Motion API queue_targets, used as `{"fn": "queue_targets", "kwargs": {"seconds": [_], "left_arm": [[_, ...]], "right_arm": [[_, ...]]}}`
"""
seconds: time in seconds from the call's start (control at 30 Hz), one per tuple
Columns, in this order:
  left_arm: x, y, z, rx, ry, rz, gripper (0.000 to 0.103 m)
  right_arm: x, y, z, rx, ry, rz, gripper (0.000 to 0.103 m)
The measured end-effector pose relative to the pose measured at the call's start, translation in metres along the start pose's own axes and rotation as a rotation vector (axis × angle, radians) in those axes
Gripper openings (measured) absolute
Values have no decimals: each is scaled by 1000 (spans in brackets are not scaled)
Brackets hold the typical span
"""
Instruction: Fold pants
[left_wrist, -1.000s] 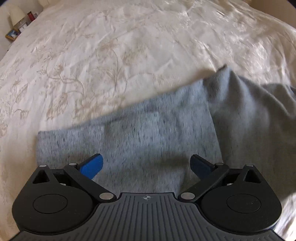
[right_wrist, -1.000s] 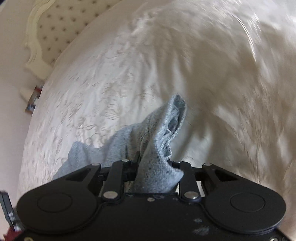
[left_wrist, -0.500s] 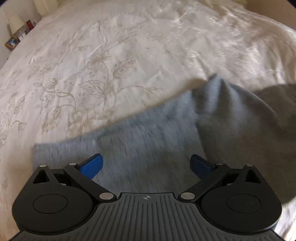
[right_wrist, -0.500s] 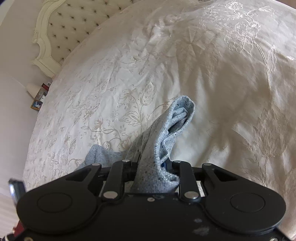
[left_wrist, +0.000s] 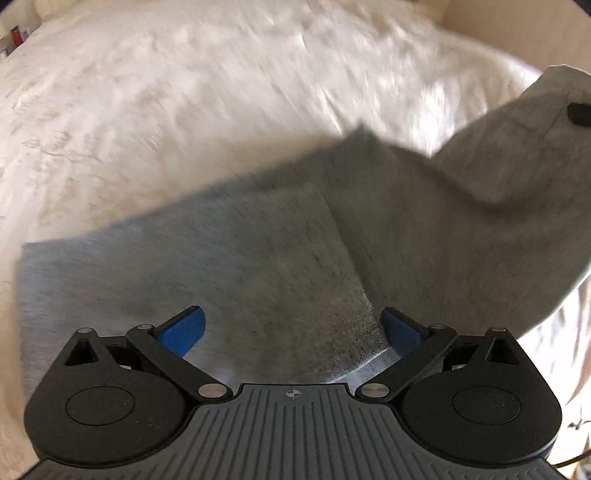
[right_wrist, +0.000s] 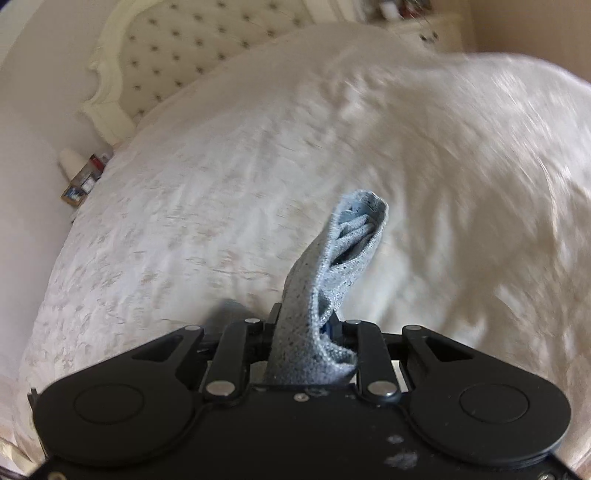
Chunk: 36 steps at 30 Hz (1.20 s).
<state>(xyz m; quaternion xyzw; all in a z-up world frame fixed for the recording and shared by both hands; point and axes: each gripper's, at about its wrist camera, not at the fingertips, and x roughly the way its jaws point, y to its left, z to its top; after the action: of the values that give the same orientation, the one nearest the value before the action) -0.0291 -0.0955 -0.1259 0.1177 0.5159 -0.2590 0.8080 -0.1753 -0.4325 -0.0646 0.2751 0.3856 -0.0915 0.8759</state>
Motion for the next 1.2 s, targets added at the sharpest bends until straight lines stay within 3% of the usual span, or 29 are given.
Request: {"fn": "queue_targets", "kwargs": {"seconds": [0.13, 0.3, 0.47, 0.6, 0.67, 0.73, 0.8, 0.9, 0.93, 1.0, 1.07, 1.2], "left_arm": [[-30, 45, -6, -71, -50, -24, 102], [-49, 108, -26, -153, -57, -59, 102], [-61, 158, -43, -191, -43, -47, 102], [-63, 197, -57, -283, -10, -12, 102], [-67, 212, -63, -315, -7, 5, 102], [-63, 219, -63, -290, 19, 55, 102], [-67, 229, -65, -314, 11, 44, 102], [-80, 237, -69, -333, -16, 58, 102], [-82, 238, -67, -329, -31, 65, 102], [-85, 240, -56, -327, -68, 53, 102], [-88, 232, -41, -303, -109, 47, 102], [-88, 205, -9, -207, -180, 11, 102]], "right_arm": [[-13, 73, -4, -88, -27, 41, 21], [-3, 175, -30, -182, -21, 135, 21], [49, 259, -79, -233, 70, 190, 21], [101, 311, -139, -350, 149, 161, 22], [126, 330, -170, -426, 176, 119, 28], [143, 336, -189, -424, 233, 120, 37], [146, 336, -193, -366, 267, 152, 43], [120, 331, -180, -325, 214, 224, 48], [111, 328, -174, -313, 191, 235, 55], [90, 314, -158, -268, 141, 231, 58], [78, 292, -143, -220, 106, 184, 58], [73, 237, -128, -133, 77, -11, 49]]}}
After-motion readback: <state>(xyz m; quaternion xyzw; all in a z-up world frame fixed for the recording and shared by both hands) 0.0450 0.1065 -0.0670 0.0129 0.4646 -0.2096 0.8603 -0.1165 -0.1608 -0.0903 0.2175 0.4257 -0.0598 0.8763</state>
